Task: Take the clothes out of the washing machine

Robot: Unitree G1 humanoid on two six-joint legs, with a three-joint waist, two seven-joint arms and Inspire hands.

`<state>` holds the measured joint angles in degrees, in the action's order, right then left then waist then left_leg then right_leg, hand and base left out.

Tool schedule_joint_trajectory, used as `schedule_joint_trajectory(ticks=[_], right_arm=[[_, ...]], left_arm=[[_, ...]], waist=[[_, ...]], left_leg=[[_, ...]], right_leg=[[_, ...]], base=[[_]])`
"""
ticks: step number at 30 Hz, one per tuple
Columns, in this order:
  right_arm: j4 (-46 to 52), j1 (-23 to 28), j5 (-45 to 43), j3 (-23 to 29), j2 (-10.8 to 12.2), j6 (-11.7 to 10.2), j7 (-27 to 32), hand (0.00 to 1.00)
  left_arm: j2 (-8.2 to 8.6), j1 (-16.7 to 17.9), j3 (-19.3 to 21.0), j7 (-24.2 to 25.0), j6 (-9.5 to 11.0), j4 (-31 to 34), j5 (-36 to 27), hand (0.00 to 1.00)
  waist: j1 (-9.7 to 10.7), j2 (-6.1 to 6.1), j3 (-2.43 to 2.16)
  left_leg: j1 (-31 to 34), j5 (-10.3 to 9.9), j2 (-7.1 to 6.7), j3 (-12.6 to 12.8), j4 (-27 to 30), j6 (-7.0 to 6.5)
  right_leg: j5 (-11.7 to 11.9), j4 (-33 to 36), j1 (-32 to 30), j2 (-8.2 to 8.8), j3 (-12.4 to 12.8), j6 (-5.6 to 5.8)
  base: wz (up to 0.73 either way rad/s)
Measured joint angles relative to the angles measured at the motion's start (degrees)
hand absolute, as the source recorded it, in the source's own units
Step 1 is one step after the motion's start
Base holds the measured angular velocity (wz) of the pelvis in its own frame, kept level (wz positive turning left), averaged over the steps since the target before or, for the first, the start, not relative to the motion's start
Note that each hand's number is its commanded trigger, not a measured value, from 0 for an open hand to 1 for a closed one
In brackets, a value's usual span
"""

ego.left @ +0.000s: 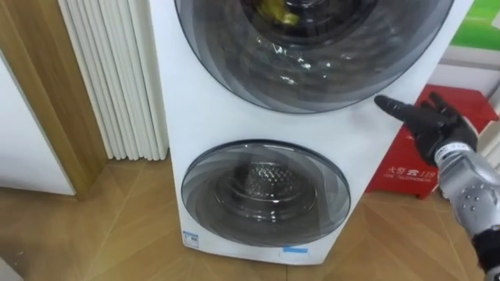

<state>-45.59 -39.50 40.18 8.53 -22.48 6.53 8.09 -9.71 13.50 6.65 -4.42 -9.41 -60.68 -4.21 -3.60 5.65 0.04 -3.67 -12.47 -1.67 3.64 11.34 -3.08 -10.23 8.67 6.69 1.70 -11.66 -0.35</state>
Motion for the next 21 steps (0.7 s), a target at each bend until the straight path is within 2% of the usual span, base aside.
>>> schedule_joint_trajectory(ticks=[2, 6, 11, 21], right_arm=[[0.08, 0.0, 0.07, -0.33, -0.37, 0.0, 0.0, 0.0], [1.42, -0.03, 0.39, -1.54, -2.71, 0.71, -0.02, 0.0], [2.54, -3.18, 0.31, -2.87, -5.25, 0.99, 0.75, 0.0], [12.19, -4.45, 0.22, -4.98, -5.26, 1.1, 1.28, 0.0]], left_arm=[[-0.11, 0.03, -0.01, -0.13, -0.3, -0.15, 0.01, 0.0], [-0.22, -0.04, 0.03, -0.19, -0.62, 0.08, 0.87, 0.0], [-0.29, -0.41, 0.01, -0.41, -1.01, 0.63, 2.66, 0.0], [-0.85, -0.81, 0.01, -0.43, -1.05, 1.7, 2.63, 0.0]], waist=[[0.0, 0.06, 0.01], [-0.05, 0.18, -0.06], [0.02, 0.67, -0.24], [-0.48, 1.98, -0.57]], left_leg=[[0.01, 0.0, -0.01, -0.02, 0.0, 0.0], [0.25, 0.0, 0.04, 0.02, -0.02, 0.0], [0.21, 0.01, 0.04, 0.28, -0.03, 0.02], [0.82, 0.01, 0.26, 0.17, 0.03, 0.02]], right_leg=[[0.0, 0.0, 0.0, 0.03, 0.01, 0.0], [-0.01, 0.01, -0.37, 0.1, -0.01, 0.01], [-0.01, 0.09, -0.55, -0.02, 0.21, 0.01], [-0.01, 0.11, -1.08, 0.07, 0.35, 0.01]], base=[[0.0], [-0.01], [-0.04], [0.0]])
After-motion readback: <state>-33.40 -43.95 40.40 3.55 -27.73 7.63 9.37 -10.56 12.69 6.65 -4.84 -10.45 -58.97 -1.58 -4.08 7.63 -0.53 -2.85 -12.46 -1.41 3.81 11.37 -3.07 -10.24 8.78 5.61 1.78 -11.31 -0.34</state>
